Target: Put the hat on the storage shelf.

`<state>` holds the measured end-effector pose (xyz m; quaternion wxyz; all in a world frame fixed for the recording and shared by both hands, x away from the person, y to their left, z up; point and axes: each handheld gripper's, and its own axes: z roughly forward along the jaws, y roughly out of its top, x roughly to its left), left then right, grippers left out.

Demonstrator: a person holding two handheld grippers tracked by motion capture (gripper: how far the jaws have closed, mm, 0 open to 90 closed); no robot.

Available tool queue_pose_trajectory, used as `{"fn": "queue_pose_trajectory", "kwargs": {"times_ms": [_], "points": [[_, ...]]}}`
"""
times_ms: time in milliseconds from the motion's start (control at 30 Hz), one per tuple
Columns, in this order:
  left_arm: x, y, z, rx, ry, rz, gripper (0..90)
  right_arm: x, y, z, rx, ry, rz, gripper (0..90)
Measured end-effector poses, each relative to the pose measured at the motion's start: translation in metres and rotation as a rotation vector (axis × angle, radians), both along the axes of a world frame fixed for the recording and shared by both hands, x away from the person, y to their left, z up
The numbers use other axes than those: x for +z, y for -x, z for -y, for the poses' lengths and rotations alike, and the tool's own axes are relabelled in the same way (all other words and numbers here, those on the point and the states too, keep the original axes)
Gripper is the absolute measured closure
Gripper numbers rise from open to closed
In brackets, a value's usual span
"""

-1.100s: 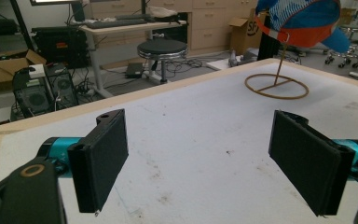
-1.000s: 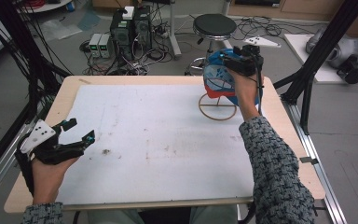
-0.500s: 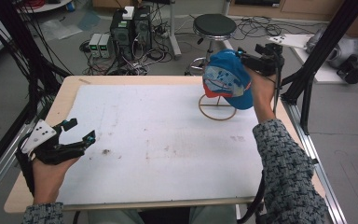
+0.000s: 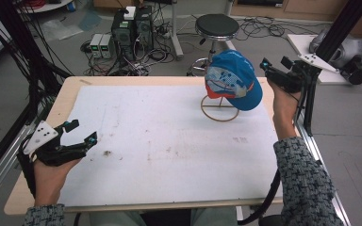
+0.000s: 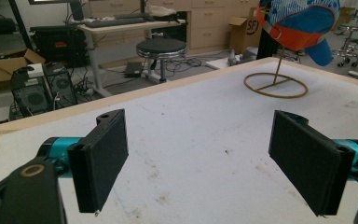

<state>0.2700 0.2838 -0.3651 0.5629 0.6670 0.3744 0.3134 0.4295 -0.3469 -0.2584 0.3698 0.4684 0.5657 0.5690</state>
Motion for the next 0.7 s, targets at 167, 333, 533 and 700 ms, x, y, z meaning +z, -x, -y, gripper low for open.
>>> {"fn": "queue_pose_trajectory", "kwargs": {"times_ms": [167,333,533,700], "points": [[-0.002,-0.001,0.000,-0.001,-0.005,-0.004,19.8,-0.004,0.018,0.007,-0.003,-0.003,0.036,15.9],[-0.003,-0.002,0.001,-0.001,-0.002,-0.008,19.8,-0.008,0.040,0.007,-0.002,0.007,0.074,12.7],[-0.002,-0.001,0.001,-0.002,-0.002,-0.005,19.8,-0.012,0.067,0.004,0.018,0.005,0.121,12.5],[-0.001,0.000,0.001,-0.003,-0.004,-0.001,19.7,-0.022,0.082,0.005,0.036,-0.015,0.131,12.3]]}}
